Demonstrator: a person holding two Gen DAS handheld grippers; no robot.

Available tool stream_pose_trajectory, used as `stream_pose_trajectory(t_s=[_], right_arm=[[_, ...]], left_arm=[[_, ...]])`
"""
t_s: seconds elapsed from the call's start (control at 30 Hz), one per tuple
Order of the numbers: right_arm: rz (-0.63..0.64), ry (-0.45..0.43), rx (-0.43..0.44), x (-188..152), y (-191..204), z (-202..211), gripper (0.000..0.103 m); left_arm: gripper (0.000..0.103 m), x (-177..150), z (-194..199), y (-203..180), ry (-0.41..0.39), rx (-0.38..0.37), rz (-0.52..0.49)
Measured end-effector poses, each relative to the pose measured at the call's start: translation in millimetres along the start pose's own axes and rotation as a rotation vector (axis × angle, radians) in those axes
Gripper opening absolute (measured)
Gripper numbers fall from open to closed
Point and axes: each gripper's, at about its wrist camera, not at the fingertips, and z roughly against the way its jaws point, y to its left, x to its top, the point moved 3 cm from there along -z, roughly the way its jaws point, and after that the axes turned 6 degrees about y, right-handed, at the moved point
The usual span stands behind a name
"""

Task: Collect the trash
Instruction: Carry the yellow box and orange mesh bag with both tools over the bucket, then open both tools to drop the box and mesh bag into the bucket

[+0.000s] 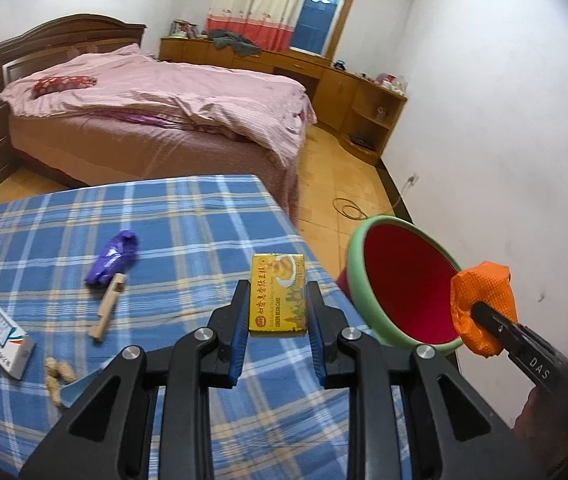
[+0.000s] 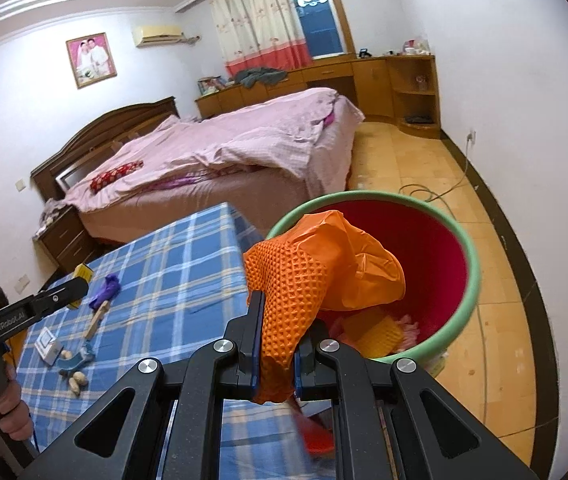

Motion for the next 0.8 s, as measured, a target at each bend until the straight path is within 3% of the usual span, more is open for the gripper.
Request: stream_pose_trajectory(t_s=[0.8], right_arm=[[-0.051,0.020,-0.041,10.7,-66.4,-26.7,0.011]], left_arm=[[0.026,6.3,-76.0,-86.5,0.098,-0.079,-0.134]])
